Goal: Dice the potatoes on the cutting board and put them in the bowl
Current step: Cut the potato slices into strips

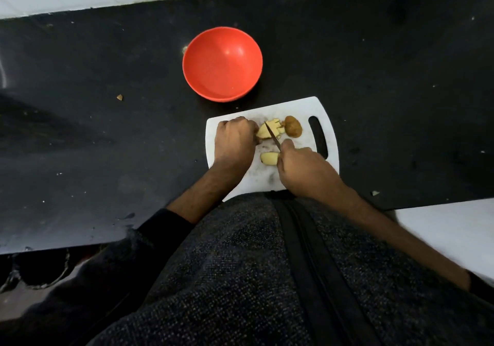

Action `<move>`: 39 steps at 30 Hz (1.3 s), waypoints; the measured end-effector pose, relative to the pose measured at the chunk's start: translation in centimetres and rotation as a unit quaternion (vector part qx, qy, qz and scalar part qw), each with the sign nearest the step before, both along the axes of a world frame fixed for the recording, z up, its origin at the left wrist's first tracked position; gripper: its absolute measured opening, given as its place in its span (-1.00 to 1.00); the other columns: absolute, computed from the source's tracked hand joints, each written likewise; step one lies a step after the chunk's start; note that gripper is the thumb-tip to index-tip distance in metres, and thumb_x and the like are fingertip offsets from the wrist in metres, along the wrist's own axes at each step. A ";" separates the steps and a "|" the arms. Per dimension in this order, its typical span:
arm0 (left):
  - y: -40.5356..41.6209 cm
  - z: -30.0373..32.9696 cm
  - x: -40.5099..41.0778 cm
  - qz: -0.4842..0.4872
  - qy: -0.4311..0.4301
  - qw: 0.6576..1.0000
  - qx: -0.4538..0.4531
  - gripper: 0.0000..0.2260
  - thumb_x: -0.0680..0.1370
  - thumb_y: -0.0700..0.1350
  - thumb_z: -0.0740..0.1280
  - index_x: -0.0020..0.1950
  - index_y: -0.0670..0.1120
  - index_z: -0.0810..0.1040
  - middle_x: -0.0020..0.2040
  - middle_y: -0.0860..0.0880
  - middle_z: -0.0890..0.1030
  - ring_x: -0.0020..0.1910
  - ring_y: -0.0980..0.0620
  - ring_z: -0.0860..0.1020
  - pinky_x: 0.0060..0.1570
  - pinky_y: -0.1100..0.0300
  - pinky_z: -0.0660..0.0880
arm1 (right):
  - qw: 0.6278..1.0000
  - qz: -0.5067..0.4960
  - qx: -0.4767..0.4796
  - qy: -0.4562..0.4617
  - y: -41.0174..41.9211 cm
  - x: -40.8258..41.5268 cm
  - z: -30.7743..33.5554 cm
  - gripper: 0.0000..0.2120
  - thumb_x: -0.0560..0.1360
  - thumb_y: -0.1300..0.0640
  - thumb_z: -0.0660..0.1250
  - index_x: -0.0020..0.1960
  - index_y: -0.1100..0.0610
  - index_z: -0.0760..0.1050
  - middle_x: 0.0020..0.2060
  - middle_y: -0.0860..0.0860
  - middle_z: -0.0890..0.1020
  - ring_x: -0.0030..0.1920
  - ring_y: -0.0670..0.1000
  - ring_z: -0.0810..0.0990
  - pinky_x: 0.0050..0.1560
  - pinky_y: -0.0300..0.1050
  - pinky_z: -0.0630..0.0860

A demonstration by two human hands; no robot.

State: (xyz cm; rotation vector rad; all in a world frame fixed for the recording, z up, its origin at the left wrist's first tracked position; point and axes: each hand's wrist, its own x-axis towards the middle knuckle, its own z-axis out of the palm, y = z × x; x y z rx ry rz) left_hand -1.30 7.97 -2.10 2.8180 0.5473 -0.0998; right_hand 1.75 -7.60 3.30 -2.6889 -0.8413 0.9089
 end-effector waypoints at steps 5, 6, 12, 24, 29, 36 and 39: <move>-0.1 0.3 0.1 0.001 0.006 1.000 0.003 -0.78 0.48 -0.24 0.36 -0.32 -0.01 0.47 -0.34 0.01 0.51 -0.35 -0.03 0.37 -0.21 0.12 0.23 | 1.000 0.007 -0.013 0.012 1.6 -0.5 -1.0 -0.65 0.64 0.11 0.07 0.38 0.23 0.22 0.10 0.27 0.55 0.10 0.30 0.55 -0.12 0.03 0.34; -0.1 0.2 0.1 0.003 0.010 1.000 0.001 -0.82 0.49 -0.23 0.37 -0.29 -0.03 0.54 -0.32 0.00 0.56 -0.34 -0.05 0.41 -0.21 0.12 0.24 | 1.000 0.005 -0.017 0.015 1.8 -0.6 -1.1 -0.65 0.65 0.12 0.06 0.39 0.23 0.21 0.11 0.27 0.54 0.11 0.30 0.54 -0.11 0.04 0.34; 0.0 -0.3 0.2 -0.001 0.005 1.000 -0.014 -0.83 0.50 -0.26 0.33 -0.18 -0.03 0.65 -0.24 -0.03 0.65 -0.28 -0.07 0.54 -0.14 0.10 0.39 | 0.998 -0.007 -0.037 0.048 2.3 -0.7 -1.6 -0.57 0.63 0.13 0.10 0.46 0.24 0.14 0.16 0.28 0.51 0.15 0.30 0.53 -0.08 0.04 0.34; -0.2 -0.3 0.0 0.007 -0.004 1.000 -0.014 -0.82 0.46 -0.28 0.31 -0.22 -0.04 0.63 -0.28 -0.03 0.64 -0.31 -0.09 0.54 -0.14 0.09 0.39 | 0.992 -0.007 -0.081 0.093 1.4 -0.9 -1.5 -0.68 0.58 0.18 0.18 0.29 0.26 0.28 0.10 0.25 0.54 0.10 0.27 0.55 -0.11 0.01 0.35; -0.3 0.0 -0.2 0.006 -0.010 1.000 -0.028 -0.82 0.42 -0.32 0.31 -0.28 -0.06 0.59 -0.34 -0.04 0.59 -0.35 -0.10 0.50 -0.21 0.10 0.35 | 0.996 0.020 -0.056 0.072 -0.4 -1.2 -1.0 -0.75 0.62 0.13 0.14 0.21 0.27 0.32 -0.04 0.26 0.54 -0.02 0.25 0.56 -0.17 -0.02 0.29; -0.5 -0.5 -1.0 -0.010 -0.072 0.997 -0.009 -0.96 0.44 -0.21 0.47 -0.13 -0.11 0.68 -0.21 -0.06 0.64 -0.15 -0.13 0.59 0.14 0.01 0.41 | 0.999 -0.036 0.008 0.006 -3.3 -1.8 0.1 -0.84 0.66 0.05 0.05 0.04 0.15 0.25 -0.35 0.05 0.37 -0.28 0.17 0.42 -0.25 0.01 0.37; -1.2 -0.5 -1.4 -0.057 -0.119 0.991 -0.023 -0.84 0.47 -0.07 0.49 0.00 -0.09 0.72 -0.13 -0.06 0.68 -0.02 -0.09 0.61 0.35 -0.05 0.33 | 0.998 -0.062 0.029 -0.002 -4.0 -2.6 -0.7 -0.81 0.67 0.03 0.05 0.07 0.17 0.29 -0.37 0.05 0.38 -0.29 0.20 0.46 -0.28 0.02 0.39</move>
